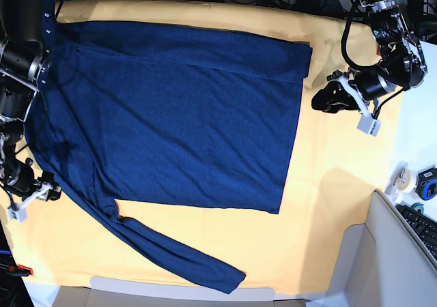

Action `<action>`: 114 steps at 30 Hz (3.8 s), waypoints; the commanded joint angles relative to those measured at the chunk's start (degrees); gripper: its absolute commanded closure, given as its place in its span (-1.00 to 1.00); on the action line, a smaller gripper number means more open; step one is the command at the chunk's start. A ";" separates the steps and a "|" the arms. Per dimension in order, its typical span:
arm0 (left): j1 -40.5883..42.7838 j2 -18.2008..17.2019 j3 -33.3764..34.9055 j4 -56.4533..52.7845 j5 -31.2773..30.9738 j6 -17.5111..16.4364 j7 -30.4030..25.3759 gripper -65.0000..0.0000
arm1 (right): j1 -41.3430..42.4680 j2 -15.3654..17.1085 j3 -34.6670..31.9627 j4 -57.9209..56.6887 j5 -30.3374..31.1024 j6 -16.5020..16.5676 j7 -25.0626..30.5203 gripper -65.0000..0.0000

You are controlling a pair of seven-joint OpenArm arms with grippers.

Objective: Fold the T-shirt properly
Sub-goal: 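Move both grippers along the shirt's sides toward the hem corners, then close both grippers on the shirt's hem edge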

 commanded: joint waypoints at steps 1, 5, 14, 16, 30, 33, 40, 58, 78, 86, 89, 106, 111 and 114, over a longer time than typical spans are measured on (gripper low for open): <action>-0.60 -0.90 -0.20 0.91 -1.21 -0.23 -0.72 0.42 | 1.89 0.80 0.30 0.54 -1.46 1.19 0.97 0.23; -0.24 -0.90 -0.20 0.91 -1.21 -0.23 -0.81 0.42 | 0.22 0.71 0.30 0.36 -5.33 2.24 0.97 0.30; -0.07 -0.98 -0.20 0.91 -1.21 -0.23 -0.55 0.42 | -3.65 3.35 8.39 -1.66 -5.94 1.98 5.02 0.30; 0.02 -0.98 -0.20 0.91 -1.21 -0.23 -0.46 0.42 | -3.65 4.23 8.39 -4.91 -7.70 1.98 9.41 0.30; 1.16 -0.90 -0.20 0.91 -1.21 -0.23 -0.72 0.42 | -3.30 4.14 8.39 -11.86 -8.93 2.33 18.56 0.30; 1.16 -0.81 -0.20 0.91 -1.21 -0.23 -0.72 0.42 | -3.21 4.05 8.39 -11.86 -8.93 2.51 18.38 0.30; 1.16 0.77 -0.20 0.91 -1.21 -0.23 -0.72 0.42 | -3.21 2.47 8.30 -11.86 -8.93 3.48 18.38 0.30; -6.13 0.51 -0.20 -6.30 -1.12 -0.14 -0.81 0.42 | -3.65 0.71 6.10 -11.86 -9.02 5.80 18.21 1.00; -42.09 0.77 17.03 -60.90 11.36 -0.14 -26.13 0.42 | -5.06 -1.66 5.22 -11.50 -8.93 5.80 18.56 1.00; -44.20 0.86 28.11 -68.28 11.36 -0.14 -39.75 0.42 | -5.23 -1.75 5.22 -11.50 -8.93 5.80 18.56 1.00; -44.20 1.13 29.16 -68.28 11.36 -0.14 -41.78 0.42 | -5.94 -1.75 5.31 -11.50 -8.84 5.80 18.56 1.00; -45.17 7.10 29.16 -68.28 11.36 -0.14 -46.08 0.42 | -6.38 -3.16 5.31 -11.42 -8.75 5.80 18.56 1.00; -45.17 7.19 28.90 -68.28 11.36 -0.14 -48.81 0.42 | -6.46 -3.33 5.31 -11.42 -8.75 5.80 18.56 1.00; -45.25 7.19 28.81 -68.28 11.36 -0.14 -49.60 0.42 | -6.46 -3.33 5.31 -11.42 -8.75 5.80 18.56 1.00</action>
